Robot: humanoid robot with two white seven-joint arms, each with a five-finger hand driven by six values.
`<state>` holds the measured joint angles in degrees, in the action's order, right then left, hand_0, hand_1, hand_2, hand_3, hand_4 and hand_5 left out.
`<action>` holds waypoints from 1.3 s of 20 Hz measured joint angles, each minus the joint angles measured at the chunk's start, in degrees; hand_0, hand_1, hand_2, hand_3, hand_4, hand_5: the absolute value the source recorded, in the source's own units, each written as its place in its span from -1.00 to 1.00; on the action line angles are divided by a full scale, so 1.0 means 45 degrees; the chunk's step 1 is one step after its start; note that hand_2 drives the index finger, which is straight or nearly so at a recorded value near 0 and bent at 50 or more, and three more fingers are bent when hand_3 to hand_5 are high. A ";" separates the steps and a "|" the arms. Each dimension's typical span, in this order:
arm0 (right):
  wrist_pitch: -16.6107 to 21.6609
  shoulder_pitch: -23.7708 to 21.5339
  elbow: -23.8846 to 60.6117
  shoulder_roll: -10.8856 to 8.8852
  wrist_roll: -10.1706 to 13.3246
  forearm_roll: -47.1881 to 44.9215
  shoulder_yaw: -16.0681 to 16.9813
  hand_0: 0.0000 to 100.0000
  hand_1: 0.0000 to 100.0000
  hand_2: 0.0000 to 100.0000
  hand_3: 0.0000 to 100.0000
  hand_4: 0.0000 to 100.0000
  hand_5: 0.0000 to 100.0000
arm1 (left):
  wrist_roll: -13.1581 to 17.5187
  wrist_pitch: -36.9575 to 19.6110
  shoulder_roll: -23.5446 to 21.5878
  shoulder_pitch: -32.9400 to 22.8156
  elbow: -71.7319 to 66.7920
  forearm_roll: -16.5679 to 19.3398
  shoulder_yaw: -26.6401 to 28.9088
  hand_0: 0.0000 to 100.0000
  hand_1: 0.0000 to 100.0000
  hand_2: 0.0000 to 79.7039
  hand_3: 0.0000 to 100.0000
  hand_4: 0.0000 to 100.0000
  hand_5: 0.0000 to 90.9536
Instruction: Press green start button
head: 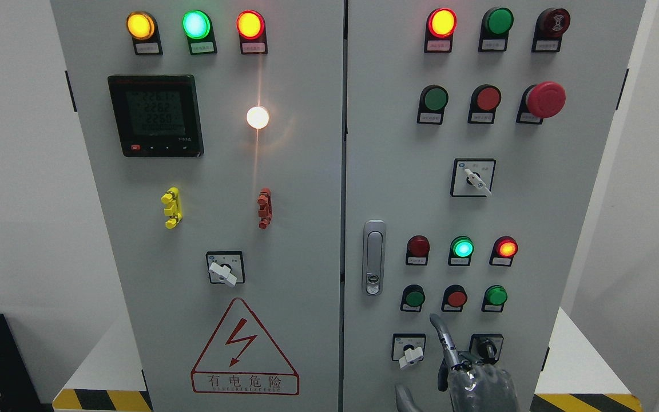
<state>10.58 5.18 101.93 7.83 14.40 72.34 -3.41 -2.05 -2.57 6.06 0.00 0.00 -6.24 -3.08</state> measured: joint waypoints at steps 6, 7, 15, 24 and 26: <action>-0.0103 0.0588 -0.0724 0.0016 -0.0059 0.0063 0.0018 -0.41 -0.33 -1.00 0.73 0.65 0.93 | 0.0000 0.0000 0.0000 0.0000 0.0000 0.0000 0.0000 -0.76 0.11 -1.00 -1.00 -1.00 -1.00; -0.0106 0.0677 -0.0827 0.0020 -0.0067 0.0069 0.0018 -0.41 -0.33 -1.00 0.73 0.65 0.93 | 0.0000 0.0000 0.0000 0.0000 0.0000 0.0000 0.0000 -0.76 0.11 -1.00 -1.00 -1.00 -1.00; -0.0191 0.1299 -0.1520 0.0037 -0.0097 0.0092 -0.0046 -0.39 -0.33 -1.00 0.72 0.65 0.93 | 0.0000 0.0000 0.0000 0.0000 0.0000 0.0000 0.0000 -0.76 0.11 -1.00 -1.00 -1.00 -1.00; -0.0237 0.1629 -0.2020 0.0048 -0.0059 0.0096 -0.0104 -0.38 -0.32 -1.00 0.72 0.65 0.92 | 0.0000 0.0000 0.0000 0.0000 0.0000 0.0000 0.0000 -0.76 0.11 -1.00 -1.00 -1.00 -1.00; -0.0246 0.1657 -0.2083 0.0049 -0.0052 0.0096 -0.0113 -0.38 -0.32 -1.00 0.72 0.64 0.92 | 0.0000 0.0000 0.0001 0.0000 0.0000 0.0000 0.0000 -0.76 0.11 -1.00 -1.00 -1.00 -1.00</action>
<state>9.47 12.63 92.56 8.06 14.17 72.77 -3.92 -2.05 -2.57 6.06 0.00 0.00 -6.24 -3.07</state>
